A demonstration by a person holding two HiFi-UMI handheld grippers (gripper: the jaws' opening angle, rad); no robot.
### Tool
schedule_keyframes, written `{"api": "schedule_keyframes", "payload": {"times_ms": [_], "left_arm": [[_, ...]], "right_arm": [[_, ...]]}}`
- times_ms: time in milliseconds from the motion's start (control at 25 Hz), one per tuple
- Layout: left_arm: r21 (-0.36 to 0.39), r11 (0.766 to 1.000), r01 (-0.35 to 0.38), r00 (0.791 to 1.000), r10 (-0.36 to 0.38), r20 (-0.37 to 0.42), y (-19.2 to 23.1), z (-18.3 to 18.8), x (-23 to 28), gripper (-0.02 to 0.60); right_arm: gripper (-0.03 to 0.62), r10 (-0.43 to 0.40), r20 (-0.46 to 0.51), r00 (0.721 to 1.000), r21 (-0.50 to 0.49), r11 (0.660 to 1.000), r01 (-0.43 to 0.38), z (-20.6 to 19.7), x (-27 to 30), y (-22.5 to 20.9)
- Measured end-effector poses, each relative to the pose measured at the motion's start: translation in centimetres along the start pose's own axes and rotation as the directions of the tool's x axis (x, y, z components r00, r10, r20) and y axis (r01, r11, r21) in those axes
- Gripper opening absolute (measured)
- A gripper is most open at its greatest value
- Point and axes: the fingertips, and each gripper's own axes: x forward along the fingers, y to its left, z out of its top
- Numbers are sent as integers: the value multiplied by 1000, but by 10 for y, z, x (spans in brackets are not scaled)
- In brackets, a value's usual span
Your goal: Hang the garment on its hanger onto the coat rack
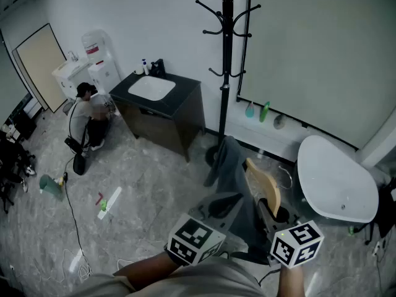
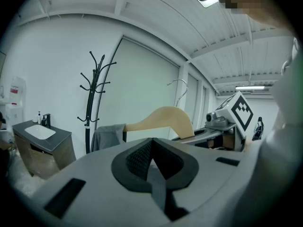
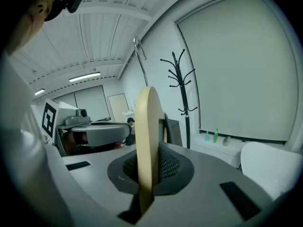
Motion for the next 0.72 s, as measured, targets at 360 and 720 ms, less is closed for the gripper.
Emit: {"api": "schedule_keyframes", "payload": {"times_ms": [360, 720], "left_arm": [[-24, 1000, -19, 1000, 18, -18, -13, -8, -7, 5], [-14, 999, -46, 999, 46, -18, -22, -6, 7, 5]], "right_arm": [[15, 7, -23, 1000, -1, 1000, -7, -6, -14, 1], [15, 12, -10, 1000, 22, 1000, -12, -7, -26, -22]]}}
